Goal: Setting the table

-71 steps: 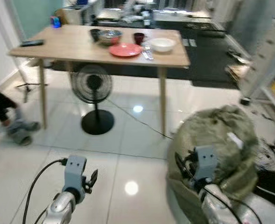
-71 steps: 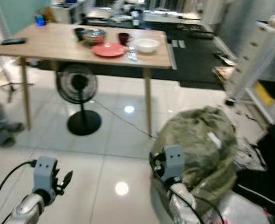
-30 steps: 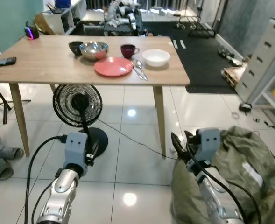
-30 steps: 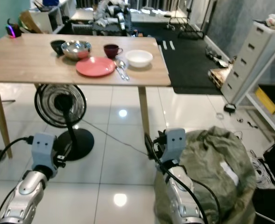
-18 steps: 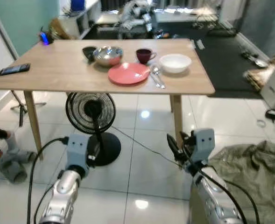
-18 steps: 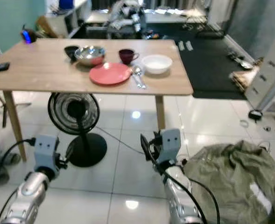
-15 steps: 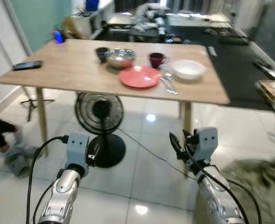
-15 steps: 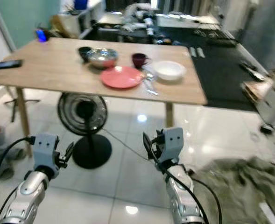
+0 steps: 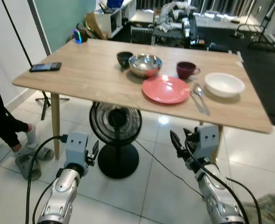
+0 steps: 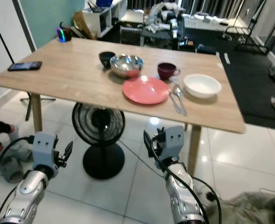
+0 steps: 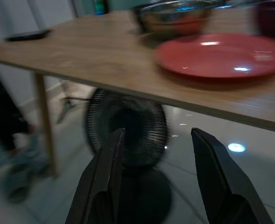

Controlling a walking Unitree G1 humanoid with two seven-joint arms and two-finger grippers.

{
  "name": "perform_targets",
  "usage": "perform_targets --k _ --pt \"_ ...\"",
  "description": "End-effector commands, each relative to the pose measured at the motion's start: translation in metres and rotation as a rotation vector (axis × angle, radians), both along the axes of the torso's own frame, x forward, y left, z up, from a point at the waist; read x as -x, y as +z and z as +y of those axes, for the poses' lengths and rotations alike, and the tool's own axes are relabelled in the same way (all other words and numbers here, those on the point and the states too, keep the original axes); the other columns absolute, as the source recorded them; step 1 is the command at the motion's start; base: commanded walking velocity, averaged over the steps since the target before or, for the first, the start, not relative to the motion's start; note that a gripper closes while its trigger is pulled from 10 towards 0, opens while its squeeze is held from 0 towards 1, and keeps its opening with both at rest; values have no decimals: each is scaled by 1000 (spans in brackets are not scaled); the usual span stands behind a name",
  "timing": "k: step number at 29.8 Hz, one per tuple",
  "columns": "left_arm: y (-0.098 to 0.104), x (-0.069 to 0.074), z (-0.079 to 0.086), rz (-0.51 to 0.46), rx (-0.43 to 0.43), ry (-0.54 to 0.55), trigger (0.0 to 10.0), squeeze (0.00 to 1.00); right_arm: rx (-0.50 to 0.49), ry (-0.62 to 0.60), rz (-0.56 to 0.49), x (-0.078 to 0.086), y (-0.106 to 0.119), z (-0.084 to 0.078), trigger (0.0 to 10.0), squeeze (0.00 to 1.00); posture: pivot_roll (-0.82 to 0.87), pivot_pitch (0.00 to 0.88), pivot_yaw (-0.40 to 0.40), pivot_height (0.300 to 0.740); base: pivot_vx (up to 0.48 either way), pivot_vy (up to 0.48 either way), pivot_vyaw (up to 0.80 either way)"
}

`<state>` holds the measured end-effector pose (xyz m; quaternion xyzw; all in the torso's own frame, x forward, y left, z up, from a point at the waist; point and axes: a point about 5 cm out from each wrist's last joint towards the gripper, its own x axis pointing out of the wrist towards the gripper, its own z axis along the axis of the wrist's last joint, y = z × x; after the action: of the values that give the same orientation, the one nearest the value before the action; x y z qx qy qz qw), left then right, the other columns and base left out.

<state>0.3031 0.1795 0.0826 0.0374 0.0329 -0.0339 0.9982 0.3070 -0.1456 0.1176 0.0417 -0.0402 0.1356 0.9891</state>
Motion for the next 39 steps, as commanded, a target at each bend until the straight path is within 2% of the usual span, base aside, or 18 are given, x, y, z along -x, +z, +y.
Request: perform_targets --k 1,7,10,12,13,19,35,39 --pt "-2 1 -1 13 9 1 10000 0 3 -19 15 1 -3 -6 10000 0 -39 0 81 740 461 0 0" --pt "21 -5 1 -66 6 0 10000 0 -11 -42 -42 -5 15 -10 10000 0 -35 0 80 740 461 0 0" --pt "44 -10 2 -139 -7 -27 10000 0 -27 -58 -110 -10 37 -13 10000 0 -32 0 82 740 461 0 0" --pt "50 -11 2 -156 -12 -37 10000 0 -31 -62 -127 -12 42 -13 10000 0 -32 0 82 740 461 0 0" --pt "66 -15 3 -194 4 -53 10000 0 -40 -73 -179 -15 59 -14 10000 0 -29 0 82 740 461 0 0" --pt "87 -22 2 -238 35 -71 10000 0 -51 -93 -217 -18 74 -15 10000 0 -28 0 82 740 464 0 0" --pt "96 -22 -7 -228 48 -132 10000 0 -67 -138 -185 -16 71 -23 10000 0 -33 0 83 740 467 0 0" --pt "96 -23 -8 -212 49 -145 10000 0 -66 -142 -186 -17 71 -24 10000 0 -34 0 84 740 62 0 0"
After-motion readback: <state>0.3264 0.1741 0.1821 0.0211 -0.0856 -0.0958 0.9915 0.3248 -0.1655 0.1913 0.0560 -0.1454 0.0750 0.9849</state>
